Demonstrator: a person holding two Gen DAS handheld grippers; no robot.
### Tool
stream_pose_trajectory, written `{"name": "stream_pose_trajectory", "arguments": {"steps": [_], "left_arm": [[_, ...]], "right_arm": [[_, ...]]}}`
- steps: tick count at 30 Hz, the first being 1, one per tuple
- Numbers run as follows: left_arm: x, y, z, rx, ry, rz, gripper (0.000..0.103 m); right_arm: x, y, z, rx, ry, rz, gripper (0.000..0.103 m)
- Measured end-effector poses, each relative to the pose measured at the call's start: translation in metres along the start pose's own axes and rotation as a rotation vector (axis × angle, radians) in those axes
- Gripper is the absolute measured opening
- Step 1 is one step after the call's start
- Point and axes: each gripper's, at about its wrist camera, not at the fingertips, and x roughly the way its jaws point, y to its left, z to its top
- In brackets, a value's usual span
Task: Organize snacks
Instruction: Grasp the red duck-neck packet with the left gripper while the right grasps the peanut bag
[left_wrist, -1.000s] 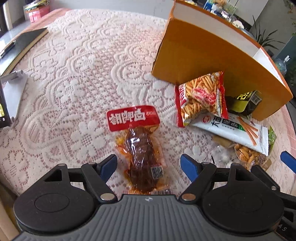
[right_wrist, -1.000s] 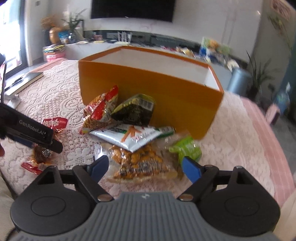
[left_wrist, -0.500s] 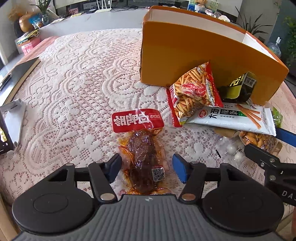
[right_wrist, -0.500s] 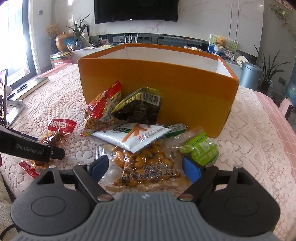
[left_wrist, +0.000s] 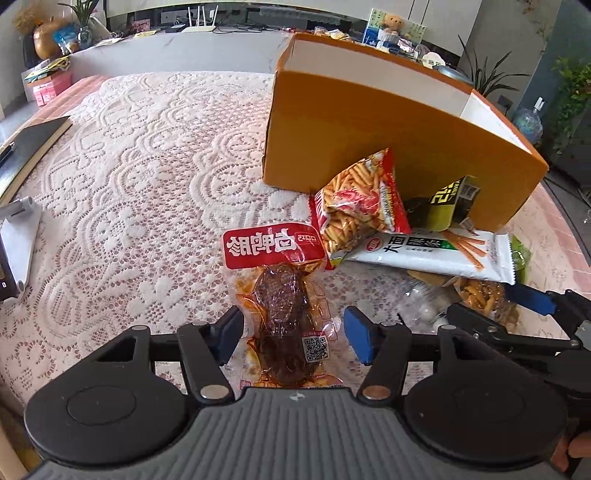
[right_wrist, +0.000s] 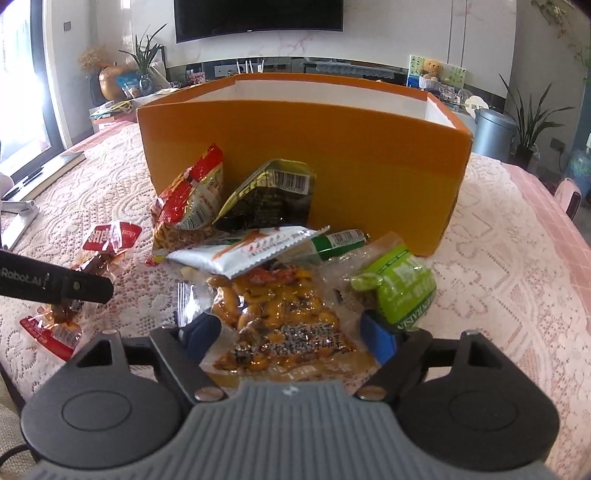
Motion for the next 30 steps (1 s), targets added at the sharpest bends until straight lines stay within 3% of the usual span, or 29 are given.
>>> {"name": "stream_pose_trajectory", "arguments": {"steps": [3,13,14,21,30], "left_arm": [[-0.005,-0.002,0.001,-0.005,-0.008,-0.008,0.068],[-0.026,-0.012,0.000,0.011,-0.046,-0.041,0.068],[-0.026,-0.013,0.000,0.015,-0.046,-0.042,0.068],[-0.036,-0.022,-0.005,0.038,-0.038,-0.060,0.068],[-0.050,-0.028,-0.009,0.049,-0.051,-0.086,0.068]], "right_arm": [[-0.003,0.002,0.000,-0.026,-0.006,-0.010,0.071],[-0.016,0.005,-0.005,-0.034,0.053,-0.056,0.068],[-0.018,0.005,-0.005,-0.029,0.063,-0.057,0.044],[-0.042,0.010,-0.001,-0.035,0.075,-0.078,0.027],[-0.069,0.001,0.003,0.016,0.071,-0.059,0.026]]}}
